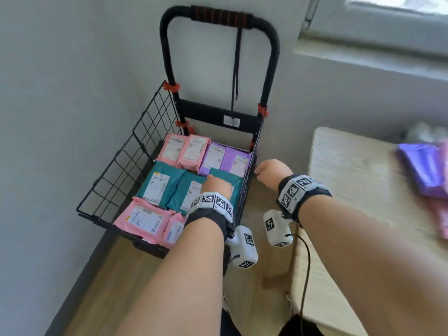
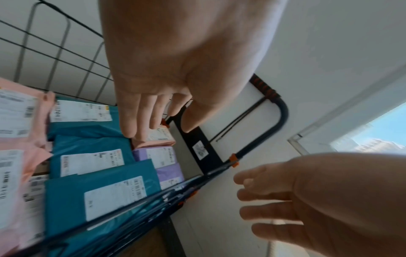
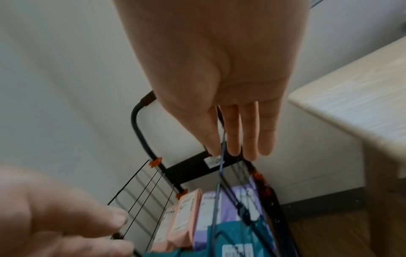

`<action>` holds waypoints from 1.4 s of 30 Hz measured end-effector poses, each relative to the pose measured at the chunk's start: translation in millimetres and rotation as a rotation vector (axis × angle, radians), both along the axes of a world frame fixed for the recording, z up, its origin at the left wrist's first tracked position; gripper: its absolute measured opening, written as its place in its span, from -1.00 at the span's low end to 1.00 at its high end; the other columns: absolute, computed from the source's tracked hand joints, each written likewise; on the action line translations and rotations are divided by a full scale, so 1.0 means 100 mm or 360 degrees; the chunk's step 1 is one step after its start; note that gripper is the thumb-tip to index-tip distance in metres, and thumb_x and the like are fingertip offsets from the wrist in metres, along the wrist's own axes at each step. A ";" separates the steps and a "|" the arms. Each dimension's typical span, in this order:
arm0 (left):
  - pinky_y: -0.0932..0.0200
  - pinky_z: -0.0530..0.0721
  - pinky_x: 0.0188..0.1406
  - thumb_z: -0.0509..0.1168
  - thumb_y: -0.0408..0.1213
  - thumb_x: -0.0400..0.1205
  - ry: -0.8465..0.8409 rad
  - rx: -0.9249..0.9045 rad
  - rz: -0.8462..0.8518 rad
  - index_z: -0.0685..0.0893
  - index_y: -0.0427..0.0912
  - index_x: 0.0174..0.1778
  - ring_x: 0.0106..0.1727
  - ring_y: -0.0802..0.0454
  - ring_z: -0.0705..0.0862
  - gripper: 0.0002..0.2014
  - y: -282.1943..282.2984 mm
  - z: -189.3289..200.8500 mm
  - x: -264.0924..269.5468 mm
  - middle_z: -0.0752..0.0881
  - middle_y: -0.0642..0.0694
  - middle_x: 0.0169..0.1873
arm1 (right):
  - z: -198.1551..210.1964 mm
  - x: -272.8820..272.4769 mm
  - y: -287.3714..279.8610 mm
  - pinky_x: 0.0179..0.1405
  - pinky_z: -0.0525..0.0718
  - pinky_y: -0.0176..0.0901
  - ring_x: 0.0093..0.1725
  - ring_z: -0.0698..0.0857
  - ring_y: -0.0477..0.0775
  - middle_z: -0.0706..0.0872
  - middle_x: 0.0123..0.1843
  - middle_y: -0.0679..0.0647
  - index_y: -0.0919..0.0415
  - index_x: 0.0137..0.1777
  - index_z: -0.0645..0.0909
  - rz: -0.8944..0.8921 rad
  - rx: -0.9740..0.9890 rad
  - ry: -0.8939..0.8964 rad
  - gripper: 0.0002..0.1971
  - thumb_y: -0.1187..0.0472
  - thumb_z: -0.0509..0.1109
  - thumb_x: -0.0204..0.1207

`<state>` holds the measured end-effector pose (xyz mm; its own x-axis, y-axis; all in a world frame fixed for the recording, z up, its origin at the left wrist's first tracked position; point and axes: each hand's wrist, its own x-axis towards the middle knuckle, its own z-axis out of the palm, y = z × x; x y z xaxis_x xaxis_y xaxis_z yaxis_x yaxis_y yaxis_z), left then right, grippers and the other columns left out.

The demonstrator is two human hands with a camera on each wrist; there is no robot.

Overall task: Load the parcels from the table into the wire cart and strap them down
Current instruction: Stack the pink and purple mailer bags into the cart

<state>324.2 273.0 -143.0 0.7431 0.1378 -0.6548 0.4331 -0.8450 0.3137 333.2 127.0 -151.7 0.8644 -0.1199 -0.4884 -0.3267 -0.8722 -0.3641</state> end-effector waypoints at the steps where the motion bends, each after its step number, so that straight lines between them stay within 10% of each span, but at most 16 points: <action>1: 0.04 0.41 0.40 0.01 -0.41 0.74 -0.0073 -0.0055 0.0016 0.31 -0.36 0.56 0.52 -0.20 0.41 -0.57 -0.07 -0.01 -0.03 0.38 -0.28 0.53 | 0.05 -0.08 -0.14 0.33 0.59 -0.06 0.31 0.64 0.23 0.68 0.33 0.17 0.26 0.30 0.67 -0.0045 -0.0022 -0.0034 -0.68 0.32 0.21 0.62; 17: 0.13 0.47 -0.10 0.10 -0.39 0.67 -0.0209 -0.0290 -0.0513 0.59 -0.30 0.25 0.26 -0.21 0.63 -0.72 -3.01 0.28 -0.99 0.64 -0.27 0.21 | 0.22 -1.64 -3.22 0.32 0.52 -0.18 0.34 0.63 0.14 0.71 0.31 0.12 0.17 0.27 0.68 -0.0780 -0.0017 -0.0249 -0.67 0.29 0.31 0.53; 23: 0.10 0.50 0.27 0.10 -0.37 0.68 -0.0209 -0.0334 -0.0609 0.44 -0.26 0.47 0.41 -0.17 0.54 -0.59 -4.02 0.17 -1.39 0.54 -0.23 0.42 | 0.13 -2.15 -4.23 0.29 0.54 -0.12 0.31 0.63 0.24 0.70 0.28 0.22 0.17 0.24 0.68 -0.1040 -0.0025 -0.0262 -0.68 0.30 0.34 0.49; 36: -0.01 0.58 0.27 0.24 -0.25 0.54 -0.0404 -0.0507 -0.0791 0.53 -0.15 0.38 0.30 -0.27 0.59 -0.55 -5.48 -0.04 -1.42 0.61 -0.25 0.30 | 0.18 -2.41 -5.70 0.47 0.43 0.09 0.46 0.43 0.27 0.48 0.45 0.23 0.11 0.46 0.50 -0.1415 -0.0229 -0.0511 -0.45 -0.01 0.41 0.48; 42: -0.21 0.18 0.59 0.35 0.16 0.47 -0.0594 -0.0331 -0.0905 0.19 0.15 0.62 0.67 -0.14 0.10 -0.20 -5.97 -0.24 -1.26 0.13 -0.11 0.66 | 0.13 -2.34 -6.20 0.59 0.16 0.25 0.63 0.19 0.19 0.27 0.63 0.12 -0.08 0.54 0.37 -0.1420 -0.0544 -0.0447 -0.35 -0.16 0.37 0.44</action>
<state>198.3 -323.7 -166.9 0.8427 -0.4381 -0.3128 -0.2250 -0.8146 0.5347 99.6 -493.1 -138.6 0.4683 -0.8782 -0.0976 -0.8543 -0.4218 -0.3037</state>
